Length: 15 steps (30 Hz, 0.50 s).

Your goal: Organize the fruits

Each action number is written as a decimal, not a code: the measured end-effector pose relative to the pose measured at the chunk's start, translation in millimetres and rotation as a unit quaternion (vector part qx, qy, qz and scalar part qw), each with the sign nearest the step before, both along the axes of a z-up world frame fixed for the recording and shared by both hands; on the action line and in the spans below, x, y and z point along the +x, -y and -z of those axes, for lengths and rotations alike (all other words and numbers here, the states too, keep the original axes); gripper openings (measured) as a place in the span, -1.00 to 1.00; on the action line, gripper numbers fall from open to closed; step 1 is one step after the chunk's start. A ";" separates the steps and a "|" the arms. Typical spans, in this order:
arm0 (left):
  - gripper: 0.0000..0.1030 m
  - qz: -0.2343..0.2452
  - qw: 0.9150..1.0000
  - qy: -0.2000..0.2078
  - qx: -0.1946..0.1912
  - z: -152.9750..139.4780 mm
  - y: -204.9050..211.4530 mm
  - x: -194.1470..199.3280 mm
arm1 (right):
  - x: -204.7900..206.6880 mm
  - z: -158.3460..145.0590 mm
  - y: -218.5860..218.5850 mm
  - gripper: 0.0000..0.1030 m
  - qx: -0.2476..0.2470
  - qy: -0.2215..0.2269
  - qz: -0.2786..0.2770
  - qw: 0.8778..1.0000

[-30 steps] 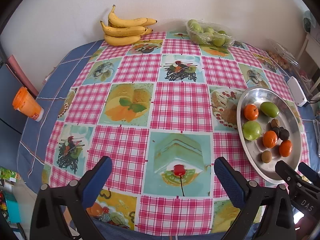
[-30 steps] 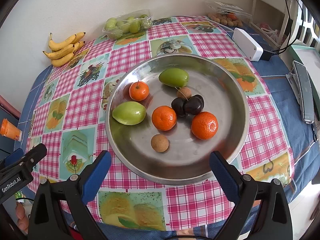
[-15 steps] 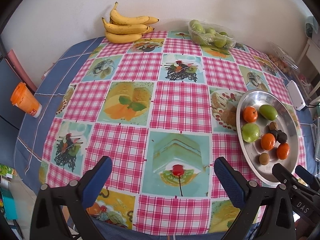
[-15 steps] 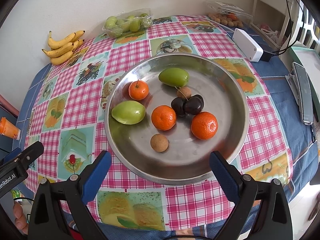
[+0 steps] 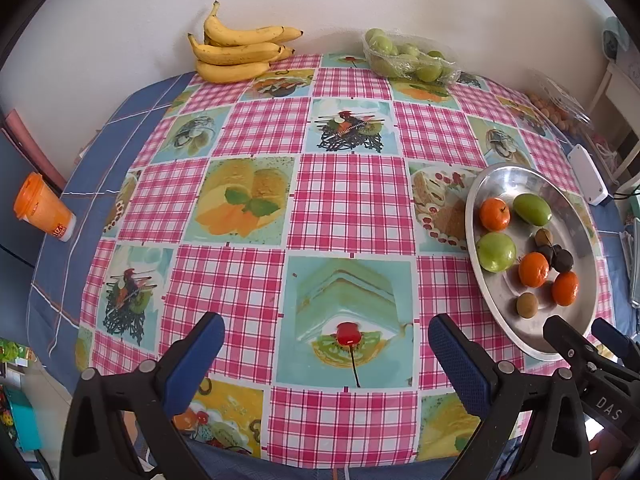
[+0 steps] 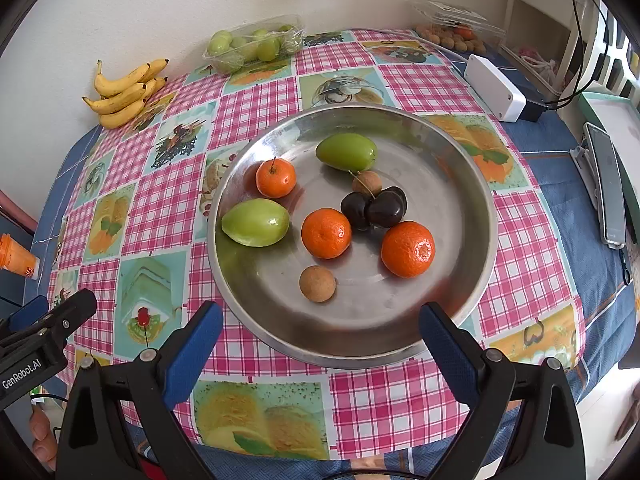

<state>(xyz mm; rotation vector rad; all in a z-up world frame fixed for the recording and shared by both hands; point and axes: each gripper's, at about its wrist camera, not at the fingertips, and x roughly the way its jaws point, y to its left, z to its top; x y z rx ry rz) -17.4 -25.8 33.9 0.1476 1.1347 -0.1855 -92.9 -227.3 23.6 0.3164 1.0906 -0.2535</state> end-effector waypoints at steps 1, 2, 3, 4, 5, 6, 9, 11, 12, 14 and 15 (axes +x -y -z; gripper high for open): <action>1.00 0.000 1.000 0.000 0.000 0.1 0.2 0.0 | -0.1 0.0 0.4 0.91 0.000 0.000 0.000 1.000; 1.00 0.001 1.000 -0.001 0.000 0.1 0.4 0.0 | 0.2 -0.2 0.0 0.91 0.000 0.000 0.000 1.000; 1.00 0.001 1.000 -0.001 0.000 0.2 0.7 -0.2 | 0.2 -0.1 0.5 0.91 0.000 0.000 0.001 1.000; 1.00 0.001 1.000 -0.001 0.000 0.2 0.8 -0.1 | 0.2 -0.1 0.4 0.91 0.000 0.000 0.001 1.000; 1.00 0.002 1.000 -0.001 0.000 0.3 0.9 -0.1 | 0.0 0.3 0.7 0.91 0.000 -0.001 0.001 1.000; 1.00 0.001 1.000 -0.001 0.000 0.3 0.8 0.0 | -0.2 0.6 1.0 0.91 0.000 -0.001 0.001 1.000; 1.00 0.002 1.000 0.000 0.000 0.2 1.2 -0.3 | -0.3 1.3 1.0 0.91 0.000 -0.003 0.002 1.000; 1.00 0.003 1.000 0.000 0.001 0.2 1.2 -0.4 | 0.0 1.3 0.8 0.91 -0.001 -0.004 0.001 1.000; 1.00 0.003 1.000 0.000 0.001 0.4 1.2 -0.3 | 0.1 1.1 0.6 0.91 -0.001 -0.005 0.001 1.000; 1.00 0.003 1.000 -0.001 0.001 0.5 1.1 0.0 | 0.1 1.1 0.5 0.91 -0.001 -0.005 0.001 1.000; 1.00 0.003 1.000 -0.001 0.001 0.5 0.9 0.0 | -0.1 1.1 0.7 0.91 -0.001 -0.005 0.001 1.000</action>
